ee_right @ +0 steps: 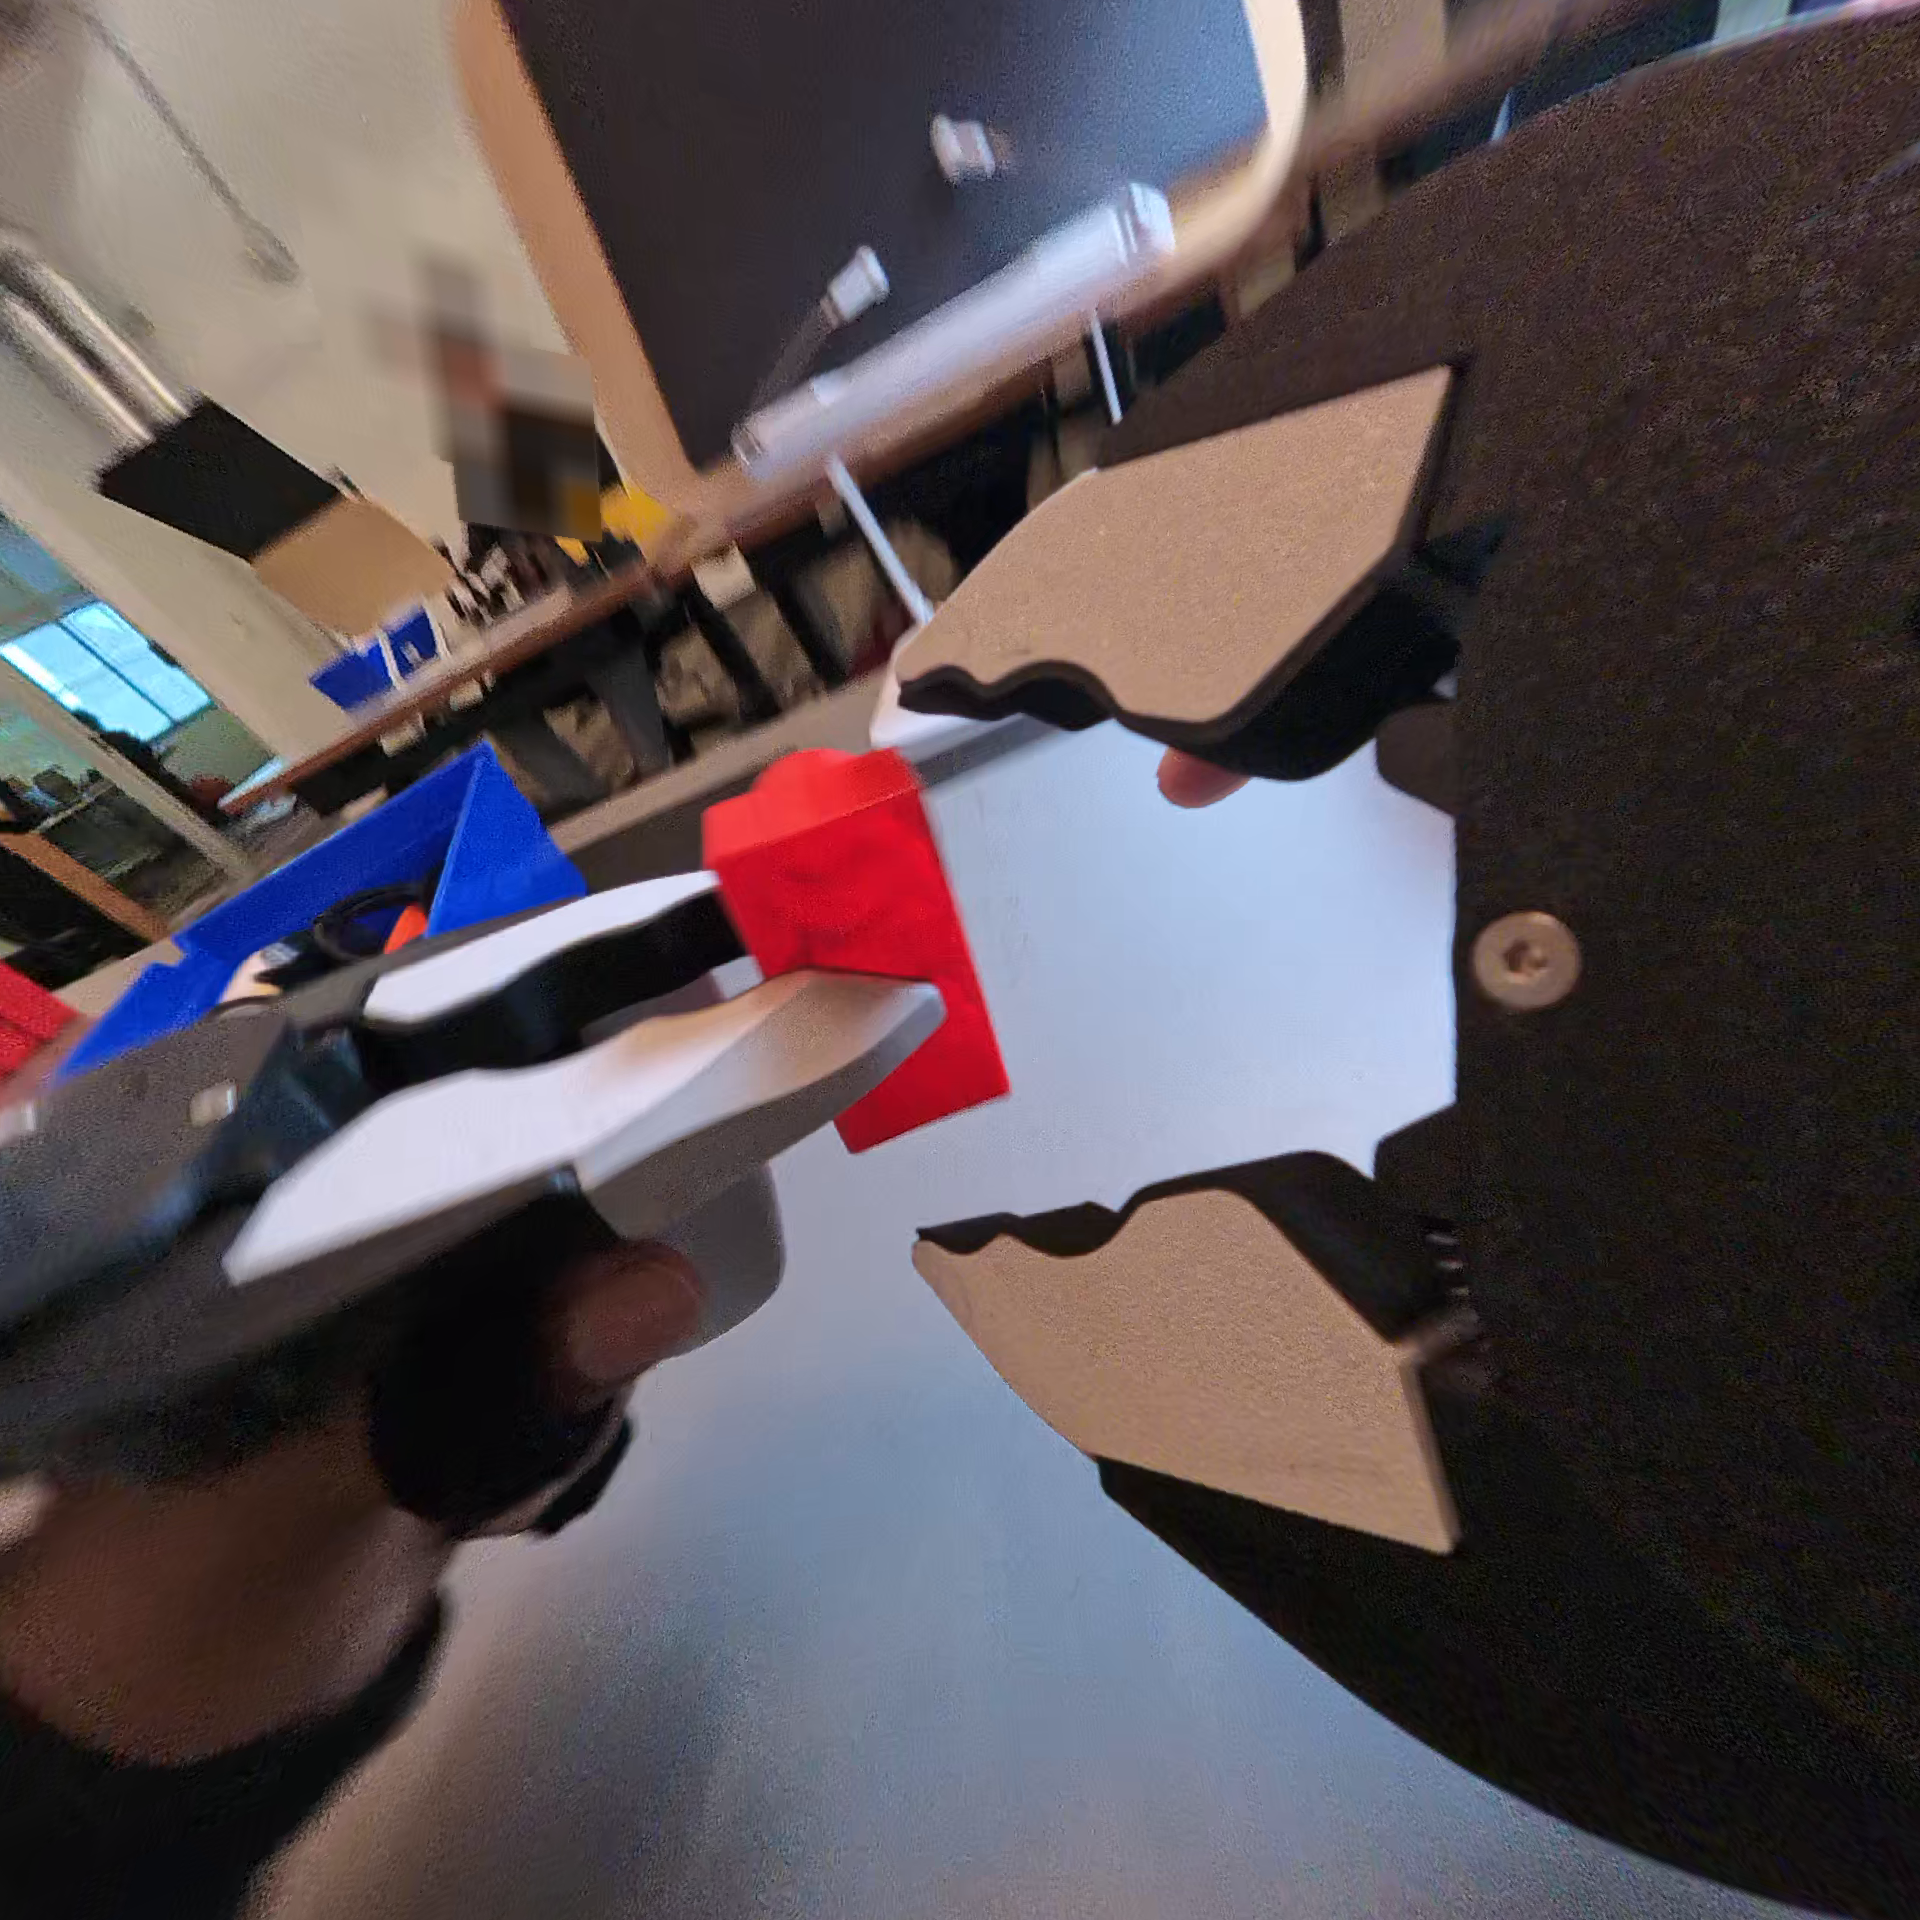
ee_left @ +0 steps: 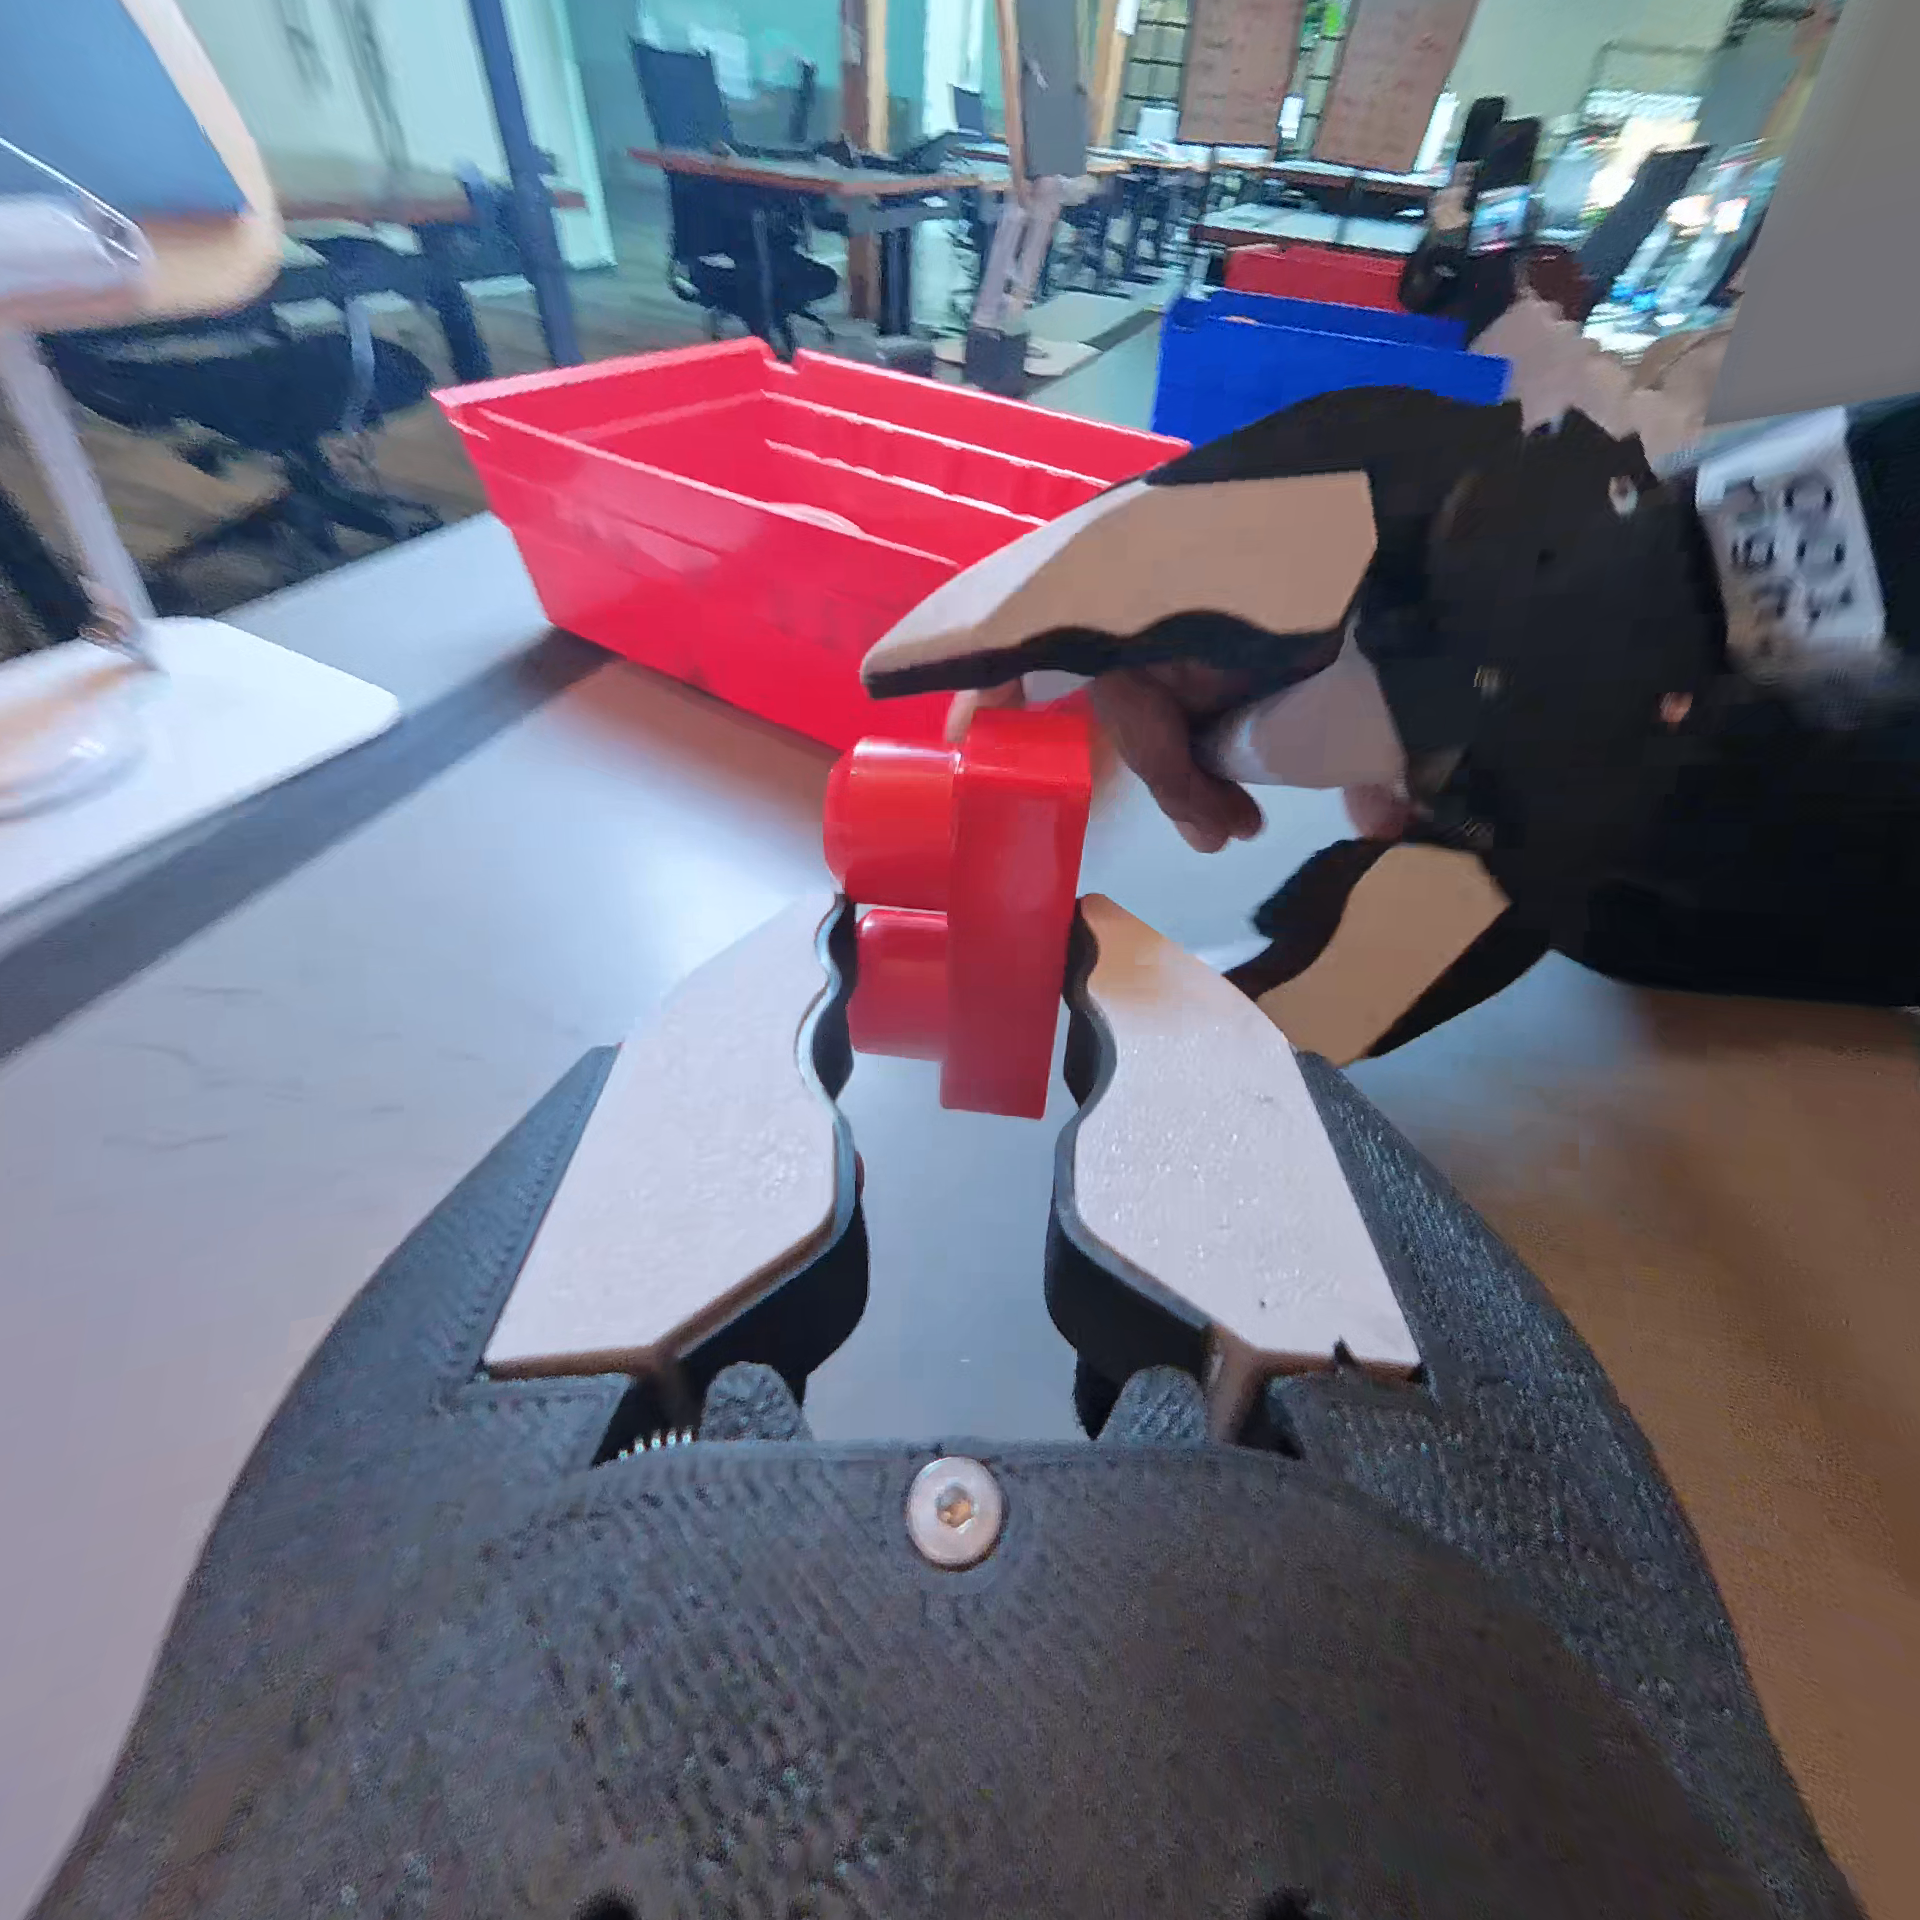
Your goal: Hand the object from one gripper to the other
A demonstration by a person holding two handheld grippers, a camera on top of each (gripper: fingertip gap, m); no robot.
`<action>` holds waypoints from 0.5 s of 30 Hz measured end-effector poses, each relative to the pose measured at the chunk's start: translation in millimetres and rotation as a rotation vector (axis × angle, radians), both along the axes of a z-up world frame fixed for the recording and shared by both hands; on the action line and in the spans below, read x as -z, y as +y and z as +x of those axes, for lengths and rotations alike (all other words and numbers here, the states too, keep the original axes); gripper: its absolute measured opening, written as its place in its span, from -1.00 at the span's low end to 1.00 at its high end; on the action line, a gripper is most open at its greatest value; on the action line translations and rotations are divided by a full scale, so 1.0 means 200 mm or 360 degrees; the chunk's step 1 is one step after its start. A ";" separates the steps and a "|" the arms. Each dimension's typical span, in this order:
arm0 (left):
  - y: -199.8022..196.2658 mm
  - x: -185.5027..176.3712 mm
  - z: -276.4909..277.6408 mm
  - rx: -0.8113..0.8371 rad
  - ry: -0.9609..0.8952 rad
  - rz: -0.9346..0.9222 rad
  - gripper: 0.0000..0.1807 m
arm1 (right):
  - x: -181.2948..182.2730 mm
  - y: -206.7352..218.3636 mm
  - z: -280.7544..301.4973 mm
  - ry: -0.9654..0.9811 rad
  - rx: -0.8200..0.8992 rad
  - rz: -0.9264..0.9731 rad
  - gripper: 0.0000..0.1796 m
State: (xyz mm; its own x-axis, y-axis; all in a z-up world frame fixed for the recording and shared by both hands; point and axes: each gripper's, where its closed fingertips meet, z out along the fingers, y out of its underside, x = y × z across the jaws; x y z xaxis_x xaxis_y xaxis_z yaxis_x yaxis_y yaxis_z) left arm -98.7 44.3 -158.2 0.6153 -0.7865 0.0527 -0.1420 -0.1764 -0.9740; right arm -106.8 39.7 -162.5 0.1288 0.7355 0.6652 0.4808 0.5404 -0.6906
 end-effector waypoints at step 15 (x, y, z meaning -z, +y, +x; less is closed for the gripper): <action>-0.14 -0.26 0.06 -0.0217 0.0599 0.1321 -0.58 | -0.24 -0.17 0.07 0.0676 -0.0837 -0.2344 0.04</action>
